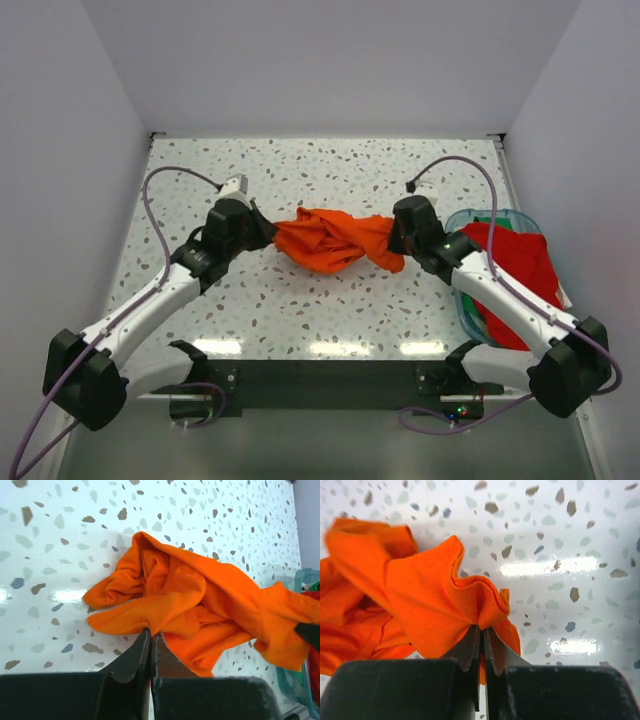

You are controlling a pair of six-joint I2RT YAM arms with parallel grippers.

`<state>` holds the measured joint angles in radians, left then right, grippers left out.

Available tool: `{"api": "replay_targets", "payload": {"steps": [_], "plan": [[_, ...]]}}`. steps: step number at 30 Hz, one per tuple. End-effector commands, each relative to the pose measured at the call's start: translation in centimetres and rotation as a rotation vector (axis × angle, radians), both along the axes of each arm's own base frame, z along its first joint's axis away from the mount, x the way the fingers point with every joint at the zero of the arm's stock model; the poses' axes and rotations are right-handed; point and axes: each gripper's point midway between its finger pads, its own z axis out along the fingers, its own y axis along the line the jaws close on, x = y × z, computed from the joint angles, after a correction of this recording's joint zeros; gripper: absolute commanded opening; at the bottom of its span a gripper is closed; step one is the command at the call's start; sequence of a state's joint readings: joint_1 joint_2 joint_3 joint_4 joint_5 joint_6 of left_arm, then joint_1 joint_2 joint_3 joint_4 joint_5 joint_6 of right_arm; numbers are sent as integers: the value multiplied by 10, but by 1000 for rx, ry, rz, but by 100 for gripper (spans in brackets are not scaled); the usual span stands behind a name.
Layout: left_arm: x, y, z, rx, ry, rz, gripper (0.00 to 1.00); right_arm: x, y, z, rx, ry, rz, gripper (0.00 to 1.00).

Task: Fold and stack the t-shirts
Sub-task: Flatten the tshirt out

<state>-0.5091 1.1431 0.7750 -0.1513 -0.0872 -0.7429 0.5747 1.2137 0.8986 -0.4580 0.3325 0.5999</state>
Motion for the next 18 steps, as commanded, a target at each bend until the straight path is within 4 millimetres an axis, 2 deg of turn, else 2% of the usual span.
{"api": "replay_targets", "payload": {"steps": [1, 2, 4, 5, 7, 8, 9, 10, 11, 12, 15, 16, 17, 18], "plan": [[-1, 31, 49, 46, -89, 86, 0, 1, -24, 54, -57, -98, -49, 0], [-4, 39, 54, 66, -84, 105, 0, 6, -27, 74, -49, -136, -60, 0], [-2, 54, 90, 74, -152, 156, 0, 7, -35, 92, -77, -167, -76, 0], [-3, 60, 109, 74, -180, 172, 0, 11, -38, 112, -66, -205, -88, 0], [-7, 72, 131, 86, -225, 212, 0, 14, -45, 129, -79, -229, -100, 0], [-9, 75, 149, 81, -256, 223, 0, 18, -49, 150, -64, -266, -118, 0], [-11, 79, 158, 81, -275, 235, 0, 20, -50, 161, -57, -284, -118, 0], [-12, 86, 168, 91, -300, 258, 0, 21, -49, 166, -49, -283, -107, 0], [-13, 89, 177, 93, -319, 270, 0, 25, -49, 189, -24, -324, -114, 0], [-14, 92, 195, 84, -353, 283, 0, 27, -50, 199, -17, -339, -113, 0], [-11, 103, 231, 88, -430, 338, 0, 38, -43, 235, 17, -398, -100, 0], [-6, 105, 237, 96, -443, 356, 0, 41, -39, 246, 35, -419, -87, 0], [-3, 108, 262, 75, -499, 381, 0, 53, -32, 261, 49, -443, -79, 0], [8, 112, 266, 122, -513, 412, 0, 61, -25, 274, 63, -476, -60, 0]]}}
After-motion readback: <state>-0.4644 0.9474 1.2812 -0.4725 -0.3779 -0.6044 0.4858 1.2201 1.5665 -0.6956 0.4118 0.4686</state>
